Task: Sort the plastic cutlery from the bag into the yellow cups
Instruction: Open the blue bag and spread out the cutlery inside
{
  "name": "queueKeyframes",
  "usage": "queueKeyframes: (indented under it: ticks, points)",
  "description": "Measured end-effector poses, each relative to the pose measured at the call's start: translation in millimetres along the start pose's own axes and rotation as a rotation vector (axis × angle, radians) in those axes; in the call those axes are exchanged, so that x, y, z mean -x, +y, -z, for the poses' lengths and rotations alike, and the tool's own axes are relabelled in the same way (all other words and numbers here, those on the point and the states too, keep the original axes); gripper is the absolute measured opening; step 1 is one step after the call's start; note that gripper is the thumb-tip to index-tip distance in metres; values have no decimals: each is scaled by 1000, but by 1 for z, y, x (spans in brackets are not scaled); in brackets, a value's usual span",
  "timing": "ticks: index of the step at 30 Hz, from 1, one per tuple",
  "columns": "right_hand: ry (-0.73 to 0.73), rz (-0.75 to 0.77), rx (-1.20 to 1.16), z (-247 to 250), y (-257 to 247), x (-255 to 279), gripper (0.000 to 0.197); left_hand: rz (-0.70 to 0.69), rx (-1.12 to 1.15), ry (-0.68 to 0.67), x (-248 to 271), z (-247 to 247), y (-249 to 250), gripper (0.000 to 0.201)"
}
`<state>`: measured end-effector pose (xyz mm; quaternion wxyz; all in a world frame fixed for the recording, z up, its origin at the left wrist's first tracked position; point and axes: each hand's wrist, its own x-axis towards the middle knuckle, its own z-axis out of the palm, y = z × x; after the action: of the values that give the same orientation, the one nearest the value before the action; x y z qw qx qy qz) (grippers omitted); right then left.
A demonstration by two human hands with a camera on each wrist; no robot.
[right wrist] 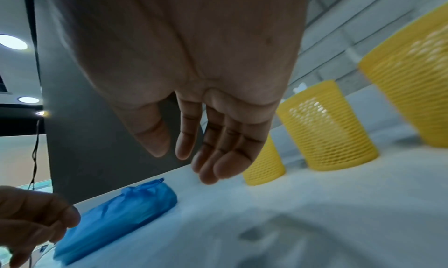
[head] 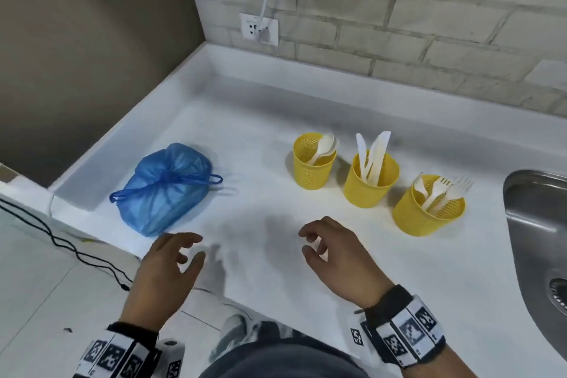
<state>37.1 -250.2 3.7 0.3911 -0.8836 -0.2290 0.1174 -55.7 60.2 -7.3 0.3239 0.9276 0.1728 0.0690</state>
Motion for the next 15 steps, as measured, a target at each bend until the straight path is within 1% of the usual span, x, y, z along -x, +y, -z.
queueKeyframes:
  ticks: [3,6,9,11,15]
  points:
    - [-85,1,-2,-30,-22,-29,27,75,-27,68,-9,26,-39,34]
    - [-155,-6,-25,-58,-44,-61,32,154,-12,150,-26,52,-69,47]
    - [-222,-22,-27,-85,-69,-94,32,155,22,202,-51,74,-89,53]
    - [-237,-29,-14,-102,-87,-115,31,110,68,193,-72,85,-96,50]
    - [-219,-68,-45,-130,-112,-147,33,2,141,53,-115,94,-98,42]
